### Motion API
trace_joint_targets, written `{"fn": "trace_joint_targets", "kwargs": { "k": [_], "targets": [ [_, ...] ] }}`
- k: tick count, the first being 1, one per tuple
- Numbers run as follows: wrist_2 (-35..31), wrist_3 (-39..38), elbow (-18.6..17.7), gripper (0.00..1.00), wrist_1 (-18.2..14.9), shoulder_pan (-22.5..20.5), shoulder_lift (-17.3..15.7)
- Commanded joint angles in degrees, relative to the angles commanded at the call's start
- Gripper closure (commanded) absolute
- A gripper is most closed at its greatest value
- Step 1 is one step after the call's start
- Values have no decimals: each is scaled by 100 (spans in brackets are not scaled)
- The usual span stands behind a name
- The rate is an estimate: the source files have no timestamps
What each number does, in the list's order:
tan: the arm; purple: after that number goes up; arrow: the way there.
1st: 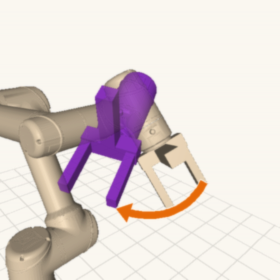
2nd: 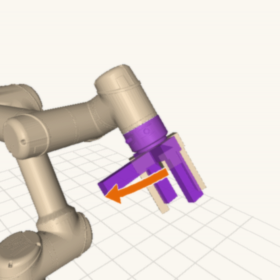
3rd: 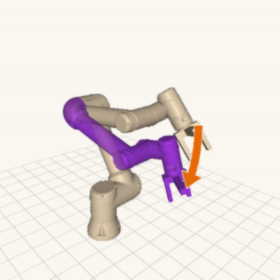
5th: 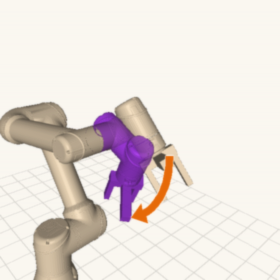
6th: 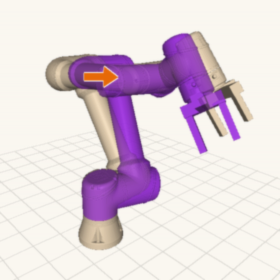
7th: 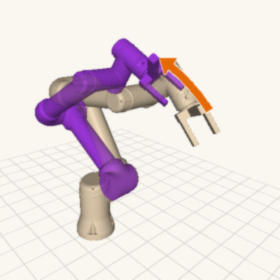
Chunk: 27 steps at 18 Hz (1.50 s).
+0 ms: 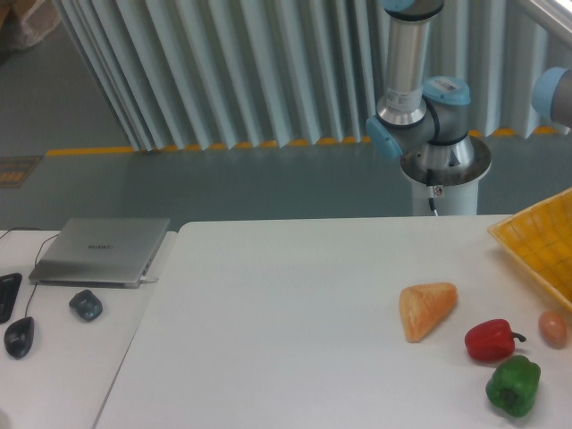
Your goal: Place the yellow pepper on the table
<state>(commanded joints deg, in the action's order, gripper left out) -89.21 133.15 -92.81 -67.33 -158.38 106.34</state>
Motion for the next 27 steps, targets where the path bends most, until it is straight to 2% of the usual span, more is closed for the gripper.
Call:
{"fn": "trace_joint_targets", "kwargs": {
  "k": [5,11,25,26,27],
  "targets": [
    [-52,220,79,0,220,-9,343],
    [-588,483,27,0,220,26,396],
    [-571,431,-97,0,229,53,554],
    [-571,422,-97,4,221,53,554],
    [-571,404,-97,14,220,53,554]
  ]
}}
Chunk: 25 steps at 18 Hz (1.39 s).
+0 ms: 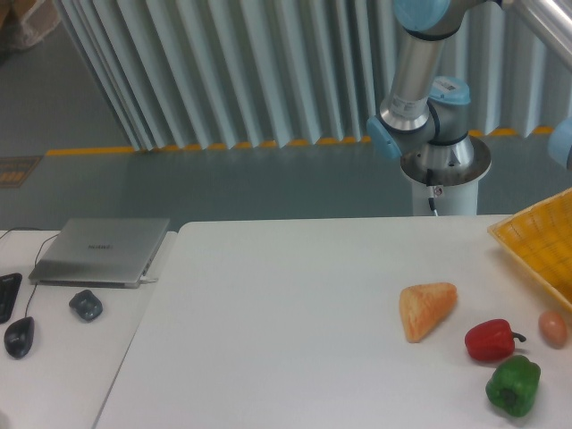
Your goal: Place the yellow pepper on the table
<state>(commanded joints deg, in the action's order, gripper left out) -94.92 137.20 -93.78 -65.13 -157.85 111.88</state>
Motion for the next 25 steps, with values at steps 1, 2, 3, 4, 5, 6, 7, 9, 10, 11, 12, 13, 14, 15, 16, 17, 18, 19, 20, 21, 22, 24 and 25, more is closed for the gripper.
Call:
{"fn": "trace_joint_targets", "kwargs": {
  "k": [1,2,3,4,5,6,7,9,10,11,12,13,14,15,16,17,18,19,20,21,22,24,25],
  "targets": [
    [0,-61,0,33,-9,0,-9],
    [0,-123,0,38,-9,0,-9],
    [0,-158,35,45,-17,9,-17],
    [0,-158,53,48,-26,0,-35],
    [0,-158,88,54,-52,0,-44],
    [0,-158,114,54,-79,0,-61],
    [0,-167,149,54,-123,0,-96],
    [0,-193,263,54,-368,-9,-149],
    [9,-202,298,54,-465,-9,-184],
    [78,-211,386,54,-675,-17,-272],
    [157,-220,465,54,-859,-35,-299],
    [280,-229,527,54,-1079,-53,-308],
    [377,-229,536,54,-1168,-61,-316],
    [474,-246,554,54,-1256,-70,-325],
    [579,-290,580,54,-1448,-70,-412],
    [667,-421,641,54,-1642,-62,-491],
    [790,-570,650,54,-1774,-62,-544],
    [1122,-728,642,54,-1888,-62,-580],
    [1369,-764,624,54,-1968,-62,-597],
    [1545,-826,624,54,-2064,-70,-624],
    [1651,-974,633,54,-2152,-70,-694],
    [1888,-1378,642,54,-2258,-53,-756],
    [1977,-1606,642,54,-2259,-1,-765]
  ]
}}
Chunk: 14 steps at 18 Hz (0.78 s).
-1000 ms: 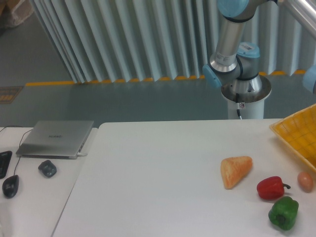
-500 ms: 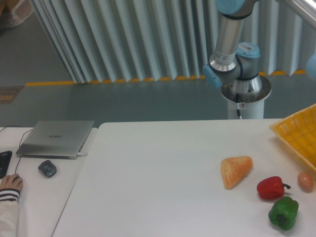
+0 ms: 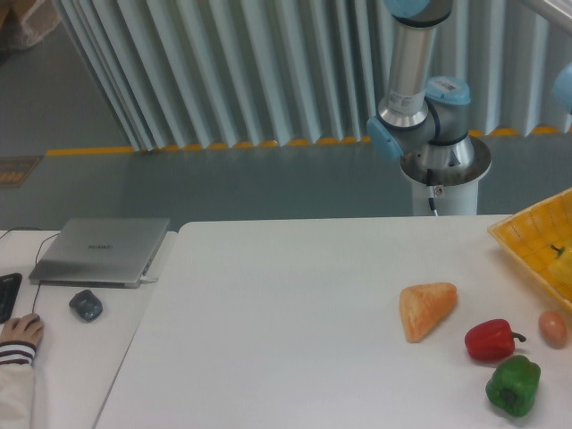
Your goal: Place the yellow pepper on the table
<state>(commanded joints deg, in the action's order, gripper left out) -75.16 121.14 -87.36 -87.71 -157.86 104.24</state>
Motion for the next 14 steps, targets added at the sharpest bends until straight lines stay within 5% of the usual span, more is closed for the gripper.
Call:
{"fn": "trace_joint_targets", "kwargs": {
  "k": [9,14],
  "targets": [
    [361,-1942,0,54,96,764,-123],
    [239,-3322,-70,54,948,1397,-62]
  ]
}}
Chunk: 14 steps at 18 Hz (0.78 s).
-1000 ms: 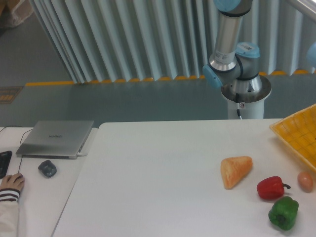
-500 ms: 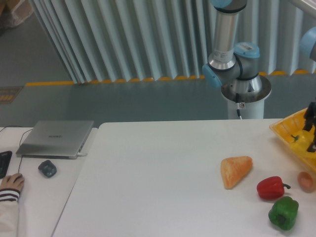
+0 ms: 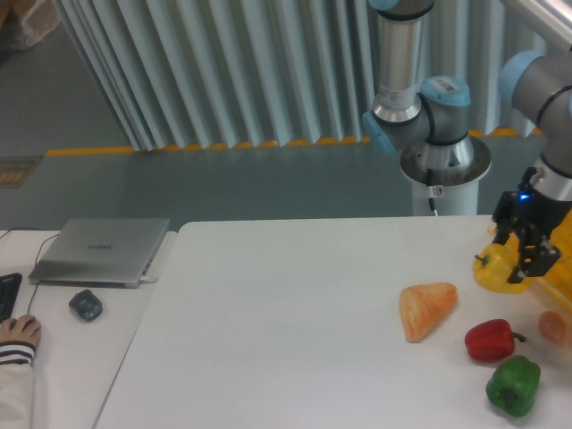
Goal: Place the yellow pepper on the table
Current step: 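Lift the yellow pepper out of the crate toward the orange wedge, then lower the yellow pepper onto the table beside the red pepper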
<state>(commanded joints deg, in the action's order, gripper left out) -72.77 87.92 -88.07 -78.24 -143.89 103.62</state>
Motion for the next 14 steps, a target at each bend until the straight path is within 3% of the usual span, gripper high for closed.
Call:
{"fn": "trace_joint_targets", "kwargs": {
  "k": [3,5,7,9,14],
  "targets": [
    [-772,-345,-9,54,204,361,79],
    [-949,-643,0,54,256,484,88],
    [-1072,-889,-96,54,519,589,106],
    [-1493,-1363,-272,55,1019,800,149],
    [-2126,-2207,-264,57,1442,1204,404]
  ]
}}
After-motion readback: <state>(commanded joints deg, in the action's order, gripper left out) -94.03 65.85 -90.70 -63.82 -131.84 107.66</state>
